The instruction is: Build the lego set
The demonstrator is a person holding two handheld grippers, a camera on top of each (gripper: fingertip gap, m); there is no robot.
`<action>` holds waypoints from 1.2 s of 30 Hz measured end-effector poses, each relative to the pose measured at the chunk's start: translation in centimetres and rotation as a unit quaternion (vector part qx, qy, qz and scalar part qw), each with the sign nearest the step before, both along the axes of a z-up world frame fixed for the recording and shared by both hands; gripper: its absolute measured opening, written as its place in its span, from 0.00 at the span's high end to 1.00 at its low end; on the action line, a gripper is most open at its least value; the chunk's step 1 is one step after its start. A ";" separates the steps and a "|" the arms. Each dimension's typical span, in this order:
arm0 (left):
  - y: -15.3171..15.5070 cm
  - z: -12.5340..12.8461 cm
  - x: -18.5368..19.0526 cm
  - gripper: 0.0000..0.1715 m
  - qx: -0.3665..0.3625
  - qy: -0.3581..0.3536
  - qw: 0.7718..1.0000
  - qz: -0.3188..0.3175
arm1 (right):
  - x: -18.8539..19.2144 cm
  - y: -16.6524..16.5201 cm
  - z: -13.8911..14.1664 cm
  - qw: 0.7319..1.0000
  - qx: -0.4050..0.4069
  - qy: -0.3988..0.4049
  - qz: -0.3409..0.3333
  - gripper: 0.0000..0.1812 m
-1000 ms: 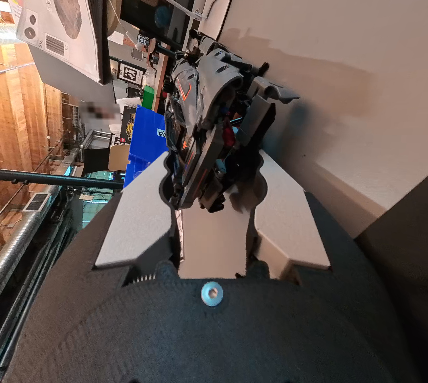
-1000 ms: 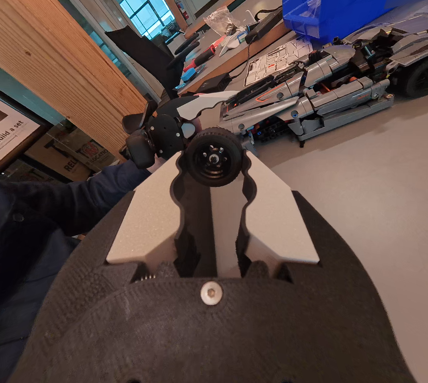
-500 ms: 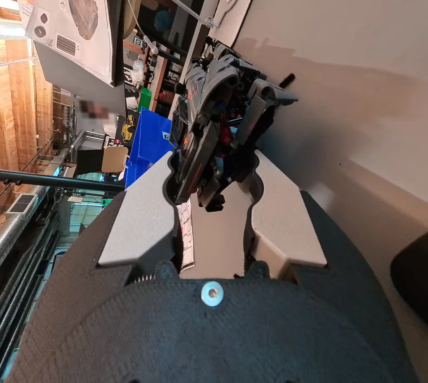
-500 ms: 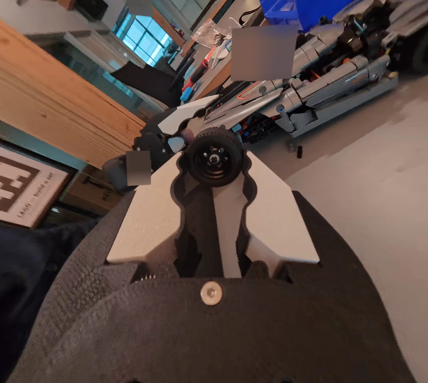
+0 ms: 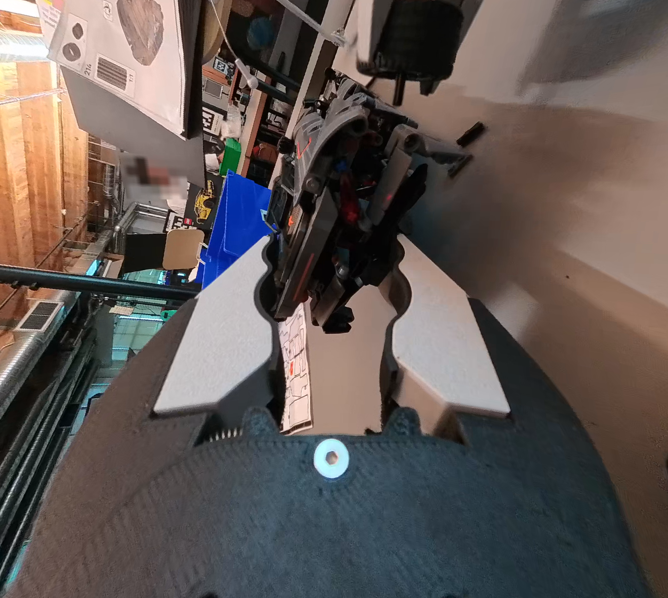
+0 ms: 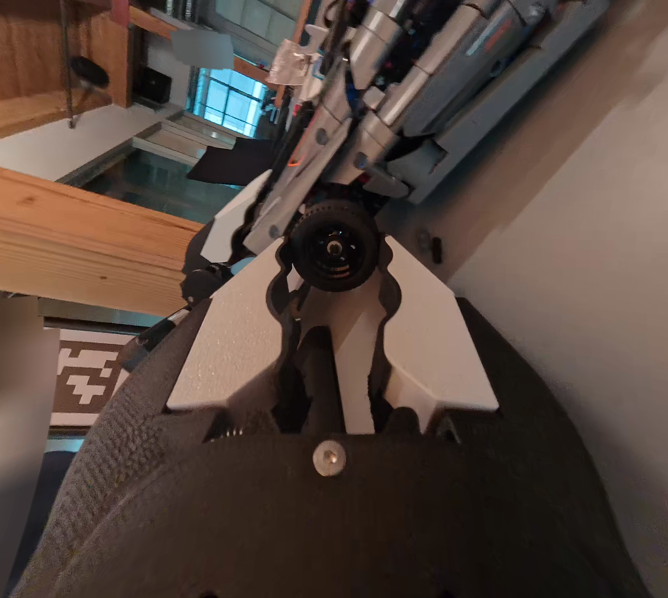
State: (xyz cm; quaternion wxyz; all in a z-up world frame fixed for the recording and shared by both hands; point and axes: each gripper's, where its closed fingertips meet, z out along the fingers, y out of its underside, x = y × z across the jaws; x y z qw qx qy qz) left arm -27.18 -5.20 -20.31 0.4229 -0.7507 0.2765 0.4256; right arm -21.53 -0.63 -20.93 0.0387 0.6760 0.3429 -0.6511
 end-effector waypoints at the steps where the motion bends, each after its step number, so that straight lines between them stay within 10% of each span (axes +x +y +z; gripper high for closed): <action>1: 0.0 0.0 -0.1 0.66 0.000 0.002 1.000 0.000 | -0.1 -0.1 -0.1 1.000 -0.003 -0.003 0.004 0.75; 36: 1.3 0.4 -1.1 0.66 0.000 -0.004 1.000 0.002 | -3.0 0.9 -1.1 0.994 -0.106 -0.008 -0.022 0.75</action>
